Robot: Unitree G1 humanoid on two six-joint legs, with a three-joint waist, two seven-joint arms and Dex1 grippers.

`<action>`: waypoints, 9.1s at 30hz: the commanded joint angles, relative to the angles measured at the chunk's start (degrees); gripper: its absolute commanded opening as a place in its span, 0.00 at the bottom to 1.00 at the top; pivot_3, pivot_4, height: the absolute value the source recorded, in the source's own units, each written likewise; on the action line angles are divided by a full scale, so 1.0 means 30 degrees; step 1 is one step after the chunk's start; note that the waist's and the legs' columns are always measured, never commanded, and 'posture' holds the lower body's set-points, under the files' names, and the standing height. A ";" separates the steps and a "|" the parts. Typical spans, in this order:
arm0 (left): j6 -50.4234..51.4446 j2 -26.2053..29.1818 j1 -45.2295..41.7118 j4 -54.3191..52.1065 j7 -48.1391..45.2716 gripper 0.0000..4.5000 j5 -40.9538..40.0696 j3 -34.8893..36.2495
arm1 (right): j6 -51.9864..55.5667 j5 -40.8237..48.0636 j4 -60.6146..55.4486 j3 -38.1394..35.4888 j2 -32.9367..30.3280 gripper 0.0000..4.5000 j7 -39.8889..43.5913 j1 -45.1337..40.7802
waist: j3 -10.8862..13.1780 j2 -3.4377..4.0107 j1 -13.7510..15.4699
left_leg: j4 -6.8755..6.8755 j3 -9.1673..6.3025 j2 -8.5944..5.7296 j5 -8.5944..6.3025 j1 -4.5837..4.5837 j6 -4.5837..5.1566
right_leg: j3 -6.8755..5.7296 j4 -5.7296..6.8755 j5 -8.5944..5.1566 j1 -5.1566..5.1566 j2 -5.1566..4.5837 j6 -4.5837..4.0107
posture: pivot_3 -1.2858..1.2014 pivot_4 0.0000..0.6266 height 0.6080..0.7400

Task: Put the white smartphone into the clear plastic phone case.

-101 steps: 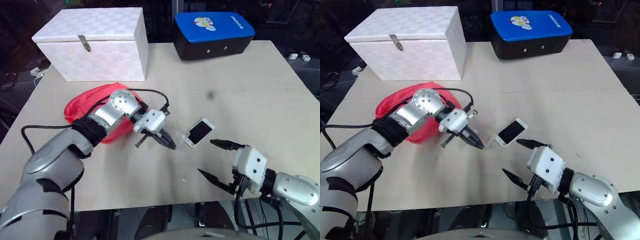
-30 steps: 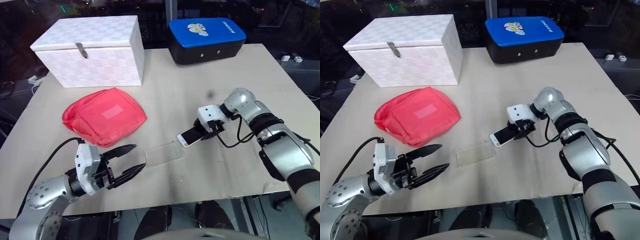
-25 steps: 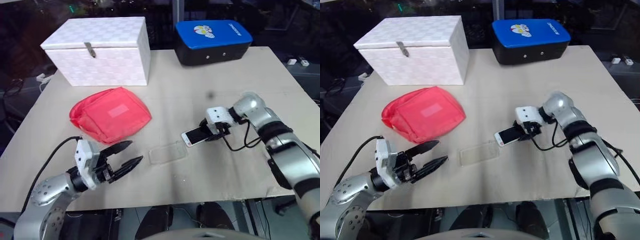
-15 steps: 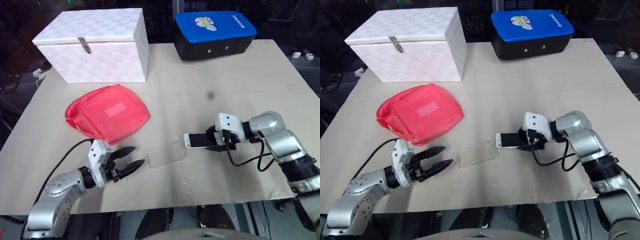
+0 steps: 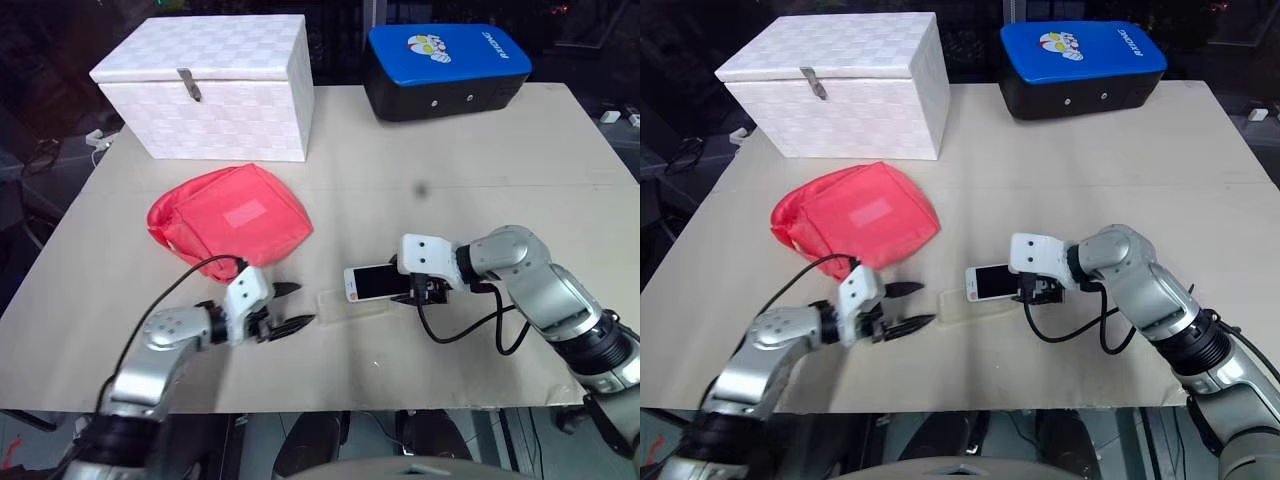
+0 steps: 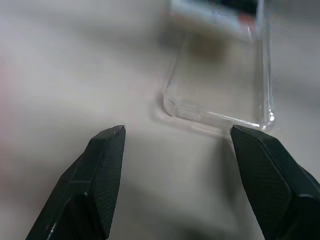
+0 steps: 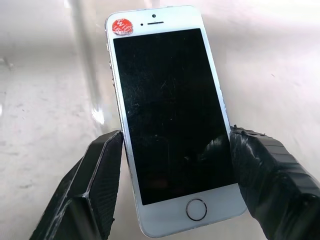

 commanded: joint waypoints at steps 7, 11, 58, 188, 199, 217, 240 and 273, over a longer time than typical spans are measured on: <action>0.0811 0.0079 -0.1574 0.0119 -0.0294 0.76 -0.0366 -0.0042 | -0.0397 -0.1310 -0.0577 0.1029 -0.0590 0.63 -0.0676 -0.0677 | 0.0006 -0.0010 -0.0885 | -0.0023 0.0004 0.0009 0.0003 -0.0019 -0.0004 | 0.0025 -0.0013 -0.0003 -0.0031 0.0019 -0.0003 | 0.52 0.24 1.00; 0.0929 0.0462 -0.1517 0.0232 -0.0433 0.76 -0.0506 0.0437 | -0.0879 -0.1611 -0.0099 0.1618 -0.0595 0.63 -0.0463 -0.0832 | 0.0006 -0.0010 -0.0833 | -0.0017 0.0005 0.0010 0.0004 -0.0019 -0.0004 | 0.0024 -0.0011 -0.0003 -0.0033 0.0020 -0.0002 | 0.52 0.24 1.00; 0.0620 0.0526 -0.0279 -0.1012 -0.1085 0.76 -0.2134 0.1172 | 0.4756 0.1663 -0.2579 -0.0381 0.0094 0.87 0.0568 -0.1496 | 0.0004 -0.0013 -0.0786 | -0.0008 0.0002 0.0009 0.0004 -0.0019 -0.0004 | 0.0023 -0.0006 -0.0002 -0.0029 0.0016 -0.0002 | 0.52 0.24 1.00; 0.5056 -0.0155 -0.4237 -0.0483 -0.1820 0.01 -0.0337 -0.3222 | 0.4605 0.5906 -0.3346 -0.3185 0.0190 0.00 -0.4951 0.3639 | -0.0030 -0.0053 -0.0750 | -0.0029 -0.0012 0.0026 0.0004 0.0179 -0.0004 | 0.0014 -0.0028 0.0005 0.0177 0.0032 -0.0014 | 0.52 0.24 1.00; 0.3865 -0.0099 -0.3605 0.0403 -0.1480 0.01 0.0758 -0.3699 | 0.5399 0.4735 0.1075 0.1690 -0.0951 0.00 -0.3255 0.1601 | -0.0065 -0.0065 -0.0687 | -0.0030 -0.0013 0.0024 0.0002 0.0250 -0.0001 | 0.0008 -0.0046 0.0004 0.0257 0.0029 -0.0014 | 0.52 0.24 1.00; 0.3954 -0.0636 -0.3035 0.0405 -0.0343 0.01 0.1294 -0.4266 | 0.0462 0.5357 0.2305 -0.0366 0.0583 0.00 -0.1606 0.2790 | -0.0599 -0.0138 -0.0643 | -0.0348 -0.0037 0.0045 -0.0073 0.0918 0.0118 | 0.0000 -0.0332 -0.0019 0.0894 0.0036 0.0007 | 0.52 0.24 1.00; 0.3856 -0.0802 -0.3039 0.0509 -0.0140 0.01 0.1404 -0.4429 | -0.1256 0.1155 0.2625 0.5027 -0.1916 0.00 0.0808 0.2065 | -0.0555 -0.0050 -0.0682 | -0.0356 -0.0039 0.0036 -0.0069 0.0631 0.0111 | -0.0008 -0.0370 -0.0020 0.0613 0.0019 0.0010 | 0.52 0.24 1.00; 0.2830 -0.1411 0.2591 -0.4702 0.1016 0.82 -0.5127 0.2778 | -0.2783 0.6327 -0.7292 -0.9646 0.3226 0.71 -0.7478 1.4730 | -0.0335 0.0043 -0.0404 | -0.0410 -0.0065 0.0030 -0.0003 0.0207 -0.0008 | 0.0013 -0.0344 -0.0071 0.0181 0.0016 -0.0011 | 0.52 0.24 1.00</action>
